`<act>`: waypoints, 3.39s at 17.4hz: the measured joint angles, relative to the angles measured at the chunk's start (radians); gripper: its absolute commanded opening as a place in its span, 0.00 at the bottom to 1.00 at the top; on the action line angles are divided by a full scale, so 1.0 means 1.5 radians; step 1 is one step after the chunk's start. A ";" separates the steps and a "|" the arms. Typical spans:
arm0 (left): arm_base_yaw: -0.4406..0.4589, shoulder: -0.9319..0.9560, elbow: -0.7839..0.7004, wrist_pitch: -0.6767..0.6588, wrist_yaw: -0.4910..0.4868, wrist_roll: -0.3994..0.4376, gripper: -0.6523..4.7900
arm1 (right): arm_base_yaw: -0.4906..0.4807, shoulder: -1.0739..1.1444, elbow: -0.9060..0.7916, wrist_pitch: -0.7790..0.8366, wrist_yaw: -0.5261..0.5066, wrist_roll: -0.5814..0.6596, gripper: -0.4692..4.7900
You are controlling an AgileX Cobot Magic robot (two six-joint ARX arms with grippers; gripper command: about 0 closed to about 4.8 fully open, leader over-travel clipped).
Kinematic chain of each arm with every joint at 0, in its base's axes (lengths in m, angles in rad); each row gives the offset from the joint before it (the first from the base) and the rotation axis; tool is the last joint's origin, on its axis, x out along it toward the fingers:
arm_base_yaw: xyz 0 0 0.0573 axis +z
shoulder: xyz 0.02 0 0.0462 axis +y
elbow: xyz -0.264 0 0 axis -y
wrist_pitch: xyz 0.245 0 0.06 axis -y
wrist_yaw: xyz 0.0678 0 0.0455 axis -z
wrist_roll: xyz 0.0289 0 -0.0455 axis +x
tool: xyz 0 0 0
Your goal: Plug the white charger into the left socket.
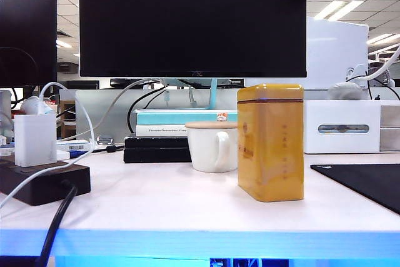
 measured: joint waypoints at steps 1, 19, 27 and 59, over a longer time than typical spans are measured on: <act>0.000 -0.011 -0.083 0.035 0.002 -0.017 0.11 | 0.000 -0.035 -0.079 0.032 0.011 0.011 0.08; -0.001 -0.012 -0.662 0.527 0.029 -0.029 0.11 | -0.003 -0.175 -0.579 0.069 0.110 0.108 0.08; -0.001 -0.012 -0.686 0.521 0.031 0.094 0.11 | -0.001 -0.175 -0.579 0.005 0.121 0.112 0.09; 0.000 -0.065 -0.686 0.429 -0.058 0.103 0.11 | -0.340 -0.515 -0.579 -0.057 0.123 0.156 0.09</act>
